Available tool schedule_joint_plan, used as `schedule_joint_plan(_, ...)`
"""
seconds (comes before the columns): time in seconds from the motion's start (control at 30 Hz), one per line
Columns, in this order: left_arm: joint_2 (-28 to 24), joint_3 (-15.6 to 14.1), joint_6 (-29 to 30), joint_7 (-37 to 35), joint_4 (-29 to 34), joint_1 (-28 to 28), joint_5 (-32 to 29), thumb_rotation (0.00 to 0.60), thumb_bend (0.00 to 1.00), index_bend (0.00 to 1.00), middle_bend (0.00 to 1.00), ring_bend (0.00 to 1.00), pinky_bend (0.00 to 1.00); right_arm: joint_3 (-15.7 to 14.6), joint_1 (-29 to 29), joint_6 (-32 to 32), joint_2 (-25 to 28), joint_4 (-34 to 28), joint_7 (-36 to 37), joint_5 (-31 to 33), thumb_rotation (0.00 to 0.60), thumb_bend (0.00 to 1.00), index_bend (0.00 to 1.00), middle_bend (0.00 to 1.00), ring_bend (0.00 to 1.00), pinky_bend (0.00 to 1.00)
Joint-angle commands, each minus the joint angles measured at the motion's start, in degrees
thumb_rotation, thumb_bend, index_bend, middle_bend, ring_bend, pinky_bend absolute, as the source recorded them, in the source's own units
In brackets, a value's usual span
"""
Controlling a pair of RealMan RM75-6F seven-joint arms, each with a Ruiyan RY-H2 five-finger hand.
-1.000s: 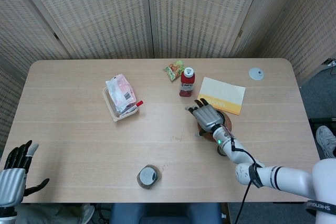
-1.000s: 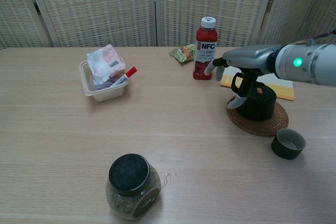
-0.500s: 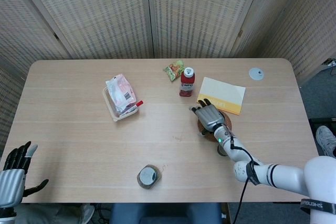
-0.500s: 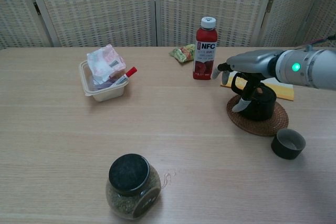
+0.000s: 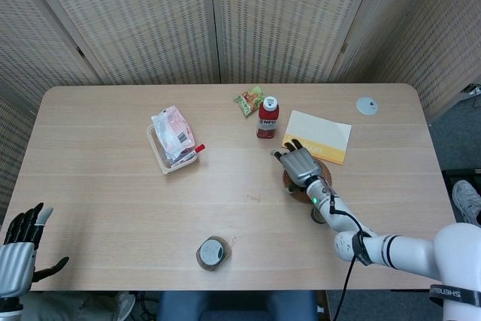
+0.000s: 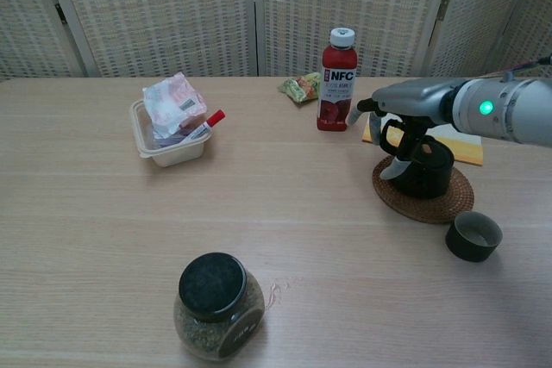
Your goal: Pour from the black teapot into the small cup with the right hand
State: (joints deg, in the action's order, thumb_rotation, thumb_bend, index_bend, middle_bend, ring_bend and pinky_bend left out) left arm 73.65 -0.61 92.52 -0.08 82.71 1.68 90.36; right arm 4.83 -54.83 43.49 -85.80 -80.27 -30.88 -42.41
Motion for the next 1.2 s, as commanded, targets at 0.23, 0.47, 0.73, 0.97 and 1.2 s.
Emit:
schedule_joint_plan(0.23, 0.0, 0.0, 0.0, 0.2, 0.1, -0.1, 0.2, 0.6, 0.01, 0.0, 0.0, 0.0, 0.0, -0.5, 0.8, 1.6, 2.3, -2.9, 0.8, -1.5, 0.499, 0.0, 0.18, 0.41, 0.16, 0.0)
schedule_joint_plan(0.47, 0.0, 0.1, -0.1, 0.3, 0.2, -0.2, 0.3, 0.6, 0.01, 0.0, 0.0, 0.0, 0.0, -1.1, 2.5, 4.0, 5.8, -6.8, 1.5, -3.5, 0.498, 0.0, 0.18, 0.42, 0.18, 0.0)
schedule_joint_plan(0.73, 0.0, 0.1, -0.3, 0.0, 0.0, -0.3, 0.3, 0.6, 0.01, 0.0, 0.0, 0.0, 0.0, -2.6, 5.4, 7.9, 10.7, -12.2, 1.9, -7.2, 0.498, 0.0, 0.18, 0.43, 0.19, 0.0)
schedule_joint_plan(0.97, 0.1, 0.1, -0.3, -0.5, -0.3, -0.3, 0.3, 0.6, 0.01, 0.0, 0.0, 0.0, 0.0, -4.8, 9.0, 11.6, 14.4, -16.1, 2.2, -11.8, 0.497, 0.0, 0.24, 0.43, 0.21, 0.0)
schedule_joint_plan(1.2, 0.2, 0.0, -0.3, -0.7, -0.5, -0.2, 0.4, 0.6, 0.01, 0.0, 0.0, 0.0, 0.0, -6.1, 11.9, 13.8, 16.8, -17.3, 3.3, -16.2, 0.513, 0.0, 0.3, 0.38, 0.21, 0.0)
